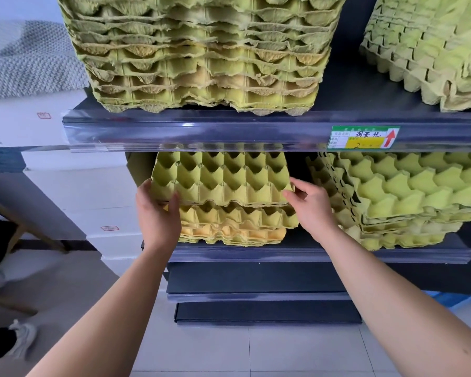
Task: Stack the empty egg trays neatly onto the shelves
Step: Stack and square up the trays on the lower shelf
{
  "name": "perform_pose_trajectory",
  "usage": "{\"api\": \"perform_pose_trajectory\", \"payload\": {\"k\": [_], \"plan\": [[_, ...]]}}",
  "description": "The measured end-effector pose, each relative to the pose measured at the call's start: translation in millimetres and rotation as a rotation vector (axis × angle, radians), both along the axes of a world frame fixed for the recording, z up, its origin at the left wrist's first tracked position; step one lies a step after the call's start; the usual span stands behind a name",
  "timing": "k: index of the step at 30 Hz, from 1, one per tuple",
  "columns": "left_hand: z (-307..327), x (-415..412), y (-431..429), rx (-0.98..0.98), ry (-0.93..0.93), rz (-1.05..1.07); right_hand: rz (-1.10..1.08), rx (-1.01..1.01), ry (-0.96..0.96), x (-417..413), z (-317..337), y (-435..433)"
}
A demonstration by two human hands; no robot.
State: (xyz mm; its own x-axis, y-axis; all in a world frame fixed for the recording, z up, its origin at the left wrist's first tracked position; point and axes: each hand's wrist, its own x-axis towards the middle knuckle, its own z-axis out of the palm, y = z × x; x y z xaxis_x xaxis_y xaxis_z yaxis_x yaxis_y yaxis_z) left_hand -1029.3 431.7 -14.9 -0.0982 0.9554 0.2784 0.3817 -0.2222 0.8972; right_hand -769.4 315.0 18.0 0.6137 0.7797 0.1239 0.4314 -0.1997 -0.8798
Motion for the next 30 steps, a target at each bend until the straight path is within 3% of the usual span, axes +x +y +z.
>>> {"api": "perform_pose_trajectory", "payload": {"k": [8, 14, 21, 30], "plan": [[-1, 21, -18, -0.016, 0.077, -0.026, -0.042, -0.058, -0.057, 24, -21, -12], [-20, 26, -19, -0.121, 0.277, -0.065, -0.071, -0.206, -0.125, 28, -39, -13], [-26, 23, -13, -0.247, 0.324, -0.059, -0.056, -0.312, -0.026, 24, -54, -6], [-13, 21, -9, -0.222, 0.195, -0.021, -0.072, -0.083, 0.001, 18, -43, -2]]}}
